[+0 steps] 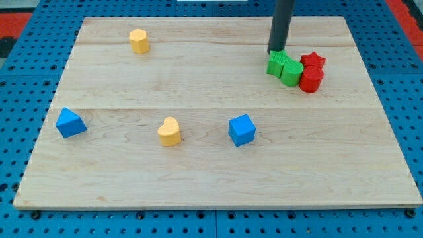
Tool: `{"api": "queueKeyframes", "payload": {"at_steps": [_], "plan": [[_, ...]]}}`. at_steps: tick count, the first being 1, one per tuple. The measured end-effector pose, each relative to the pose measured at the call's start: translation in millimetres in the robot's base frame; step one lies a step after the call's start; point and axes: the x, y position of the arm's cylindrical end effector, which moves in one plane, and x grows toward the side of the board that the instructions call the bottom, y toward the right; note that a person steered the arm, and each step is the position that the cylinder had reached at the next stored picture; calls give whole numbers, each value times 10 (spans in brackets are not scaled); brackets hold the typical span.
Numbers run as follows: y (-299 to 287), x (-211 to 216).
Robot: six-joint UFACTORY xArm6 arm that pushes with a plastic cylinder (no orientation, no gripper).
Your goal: Drag the blue cube below the green circle
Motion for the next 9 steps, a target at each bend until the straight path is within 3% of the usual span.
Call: {"api": "queueKeyframes", "payload": {"at_steps": [1,2,3,4,5,6,7,9], "plan": [[-530,-58],[-974,804],[-145,1724],[376,2355],[-990,2360],[-1216,2090],[-840,1671],[10,1885]]}}
